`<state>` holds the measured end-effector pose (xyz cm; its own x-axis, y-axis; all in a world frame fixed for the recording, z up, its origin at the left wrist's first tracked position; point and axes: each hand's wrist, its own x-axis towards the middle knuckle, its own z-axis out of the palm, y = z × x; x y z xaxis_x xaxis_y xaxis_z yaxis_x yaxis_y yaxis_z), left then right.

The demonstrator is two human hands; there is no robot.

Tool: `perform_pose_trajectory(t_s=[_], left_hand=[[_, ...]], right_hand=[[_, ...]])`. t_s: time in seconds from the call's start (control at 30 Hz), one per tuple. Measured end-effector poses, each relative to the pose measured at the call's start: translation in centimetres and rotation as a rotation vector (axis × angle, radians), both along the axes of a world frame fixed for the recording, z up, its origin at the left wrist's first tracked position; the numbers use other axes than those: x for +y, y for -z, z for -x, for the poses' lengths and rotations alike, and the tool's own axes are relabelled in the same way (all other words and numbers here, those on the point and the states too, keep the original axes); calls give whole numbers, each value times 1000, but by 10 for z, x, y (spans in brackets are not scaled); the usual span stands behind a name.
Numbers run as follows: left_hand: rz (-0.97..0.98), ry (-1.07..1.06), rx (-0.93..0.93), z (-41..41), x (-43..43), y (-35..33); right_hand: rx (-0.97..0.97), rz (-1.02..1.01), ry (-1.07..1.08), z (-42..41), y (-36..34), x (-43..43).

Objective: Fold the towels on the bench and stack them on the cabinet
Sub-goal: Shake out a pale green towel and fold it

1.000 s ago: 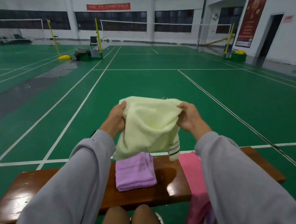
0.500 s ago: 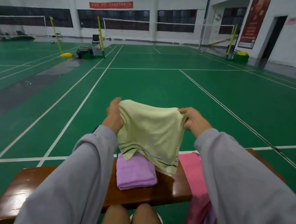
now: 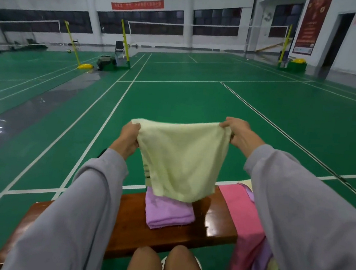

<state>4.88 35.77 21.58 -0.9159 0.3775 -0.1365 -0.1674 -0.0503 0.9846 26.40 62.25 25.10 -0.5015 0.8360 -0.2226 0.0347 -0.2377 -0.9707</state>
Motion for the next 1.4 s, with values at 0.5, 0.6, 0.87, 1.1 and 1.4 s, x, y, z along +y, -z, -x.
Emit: perform_pose_trajectory(t_s=[0.5,0.6,0.87,1.1,1.4], left_hand=[[30,34,358,6,-13,-25],[197,11,456,8,-16,-18],[510,35,611,14,-18,-15],[859,333,943,13,-22,-30],[1139,178,1293,-2,-2,-39]], right_hand=[[-732,-1172,-293,2,-6,-2],[-922,-1301,-250,-3,-3,-5],[-898,-1332,-308,-4,6,10],[-951,-1256,-616,-18,6,28],[-1116,-1518,-495,-18,-11,7]])
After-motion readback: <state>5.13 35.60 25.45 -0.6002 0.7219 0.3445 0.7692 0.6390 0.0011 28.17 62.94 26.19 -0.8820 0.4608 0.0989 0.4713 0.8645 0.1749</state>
